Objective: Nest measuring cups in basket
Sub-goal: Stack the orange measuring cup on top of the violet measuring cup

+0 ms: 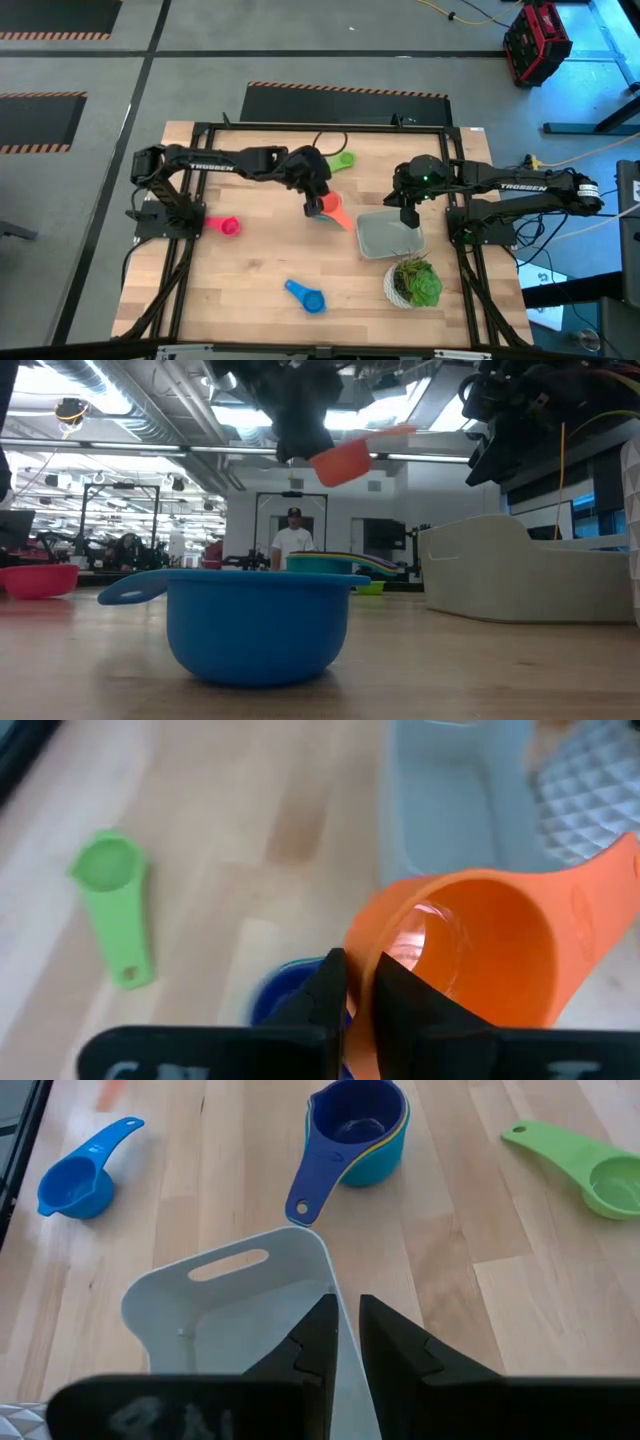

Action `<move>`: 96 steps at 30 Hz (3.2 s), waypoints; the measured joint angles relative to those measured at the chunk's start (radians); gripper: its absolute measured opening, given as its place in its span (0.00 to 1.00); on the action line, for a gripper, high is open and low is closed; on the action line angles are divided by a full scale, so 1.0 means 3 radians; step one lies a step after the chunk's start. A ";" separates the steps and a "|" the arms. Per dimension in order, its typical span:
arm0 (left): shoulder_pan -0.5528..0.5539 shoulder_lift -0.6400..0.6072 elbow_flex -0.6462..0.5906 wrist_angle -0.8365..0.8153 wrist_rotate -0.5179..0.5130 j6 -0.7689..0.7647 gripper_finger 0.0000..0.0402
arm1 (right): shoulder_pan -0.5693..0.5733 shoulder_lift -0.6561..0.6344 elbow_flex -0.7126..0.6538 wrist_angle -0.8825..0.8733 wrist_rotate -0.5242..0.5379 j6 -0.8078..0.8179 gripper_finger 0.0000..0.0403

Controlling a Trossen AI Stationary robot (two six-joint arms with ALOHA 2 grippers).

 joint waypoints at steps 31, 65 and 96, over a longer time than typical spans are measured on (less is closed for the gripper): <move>0.0145 0.0331 -0.0009 -0.0223 -0.0009 -0.0091 0.06 | 0.0000 0.0001 0.0000 0.0016 0.0000 -0.0028 0.13; 0.0166 0.0619 -0.0004 -0.0258 -0.0095 -0.0427 0.35 | 0.0000 0.0004 0.0001 0.0051 0.0001 -0.0016 0.13; -0.0891 0.0565 0.0009 -0.0092 -0.0030 -0.0435 0.34 | -0.0001 0.0004 0.0001 0.0050 0.0001 -0.0016 0.13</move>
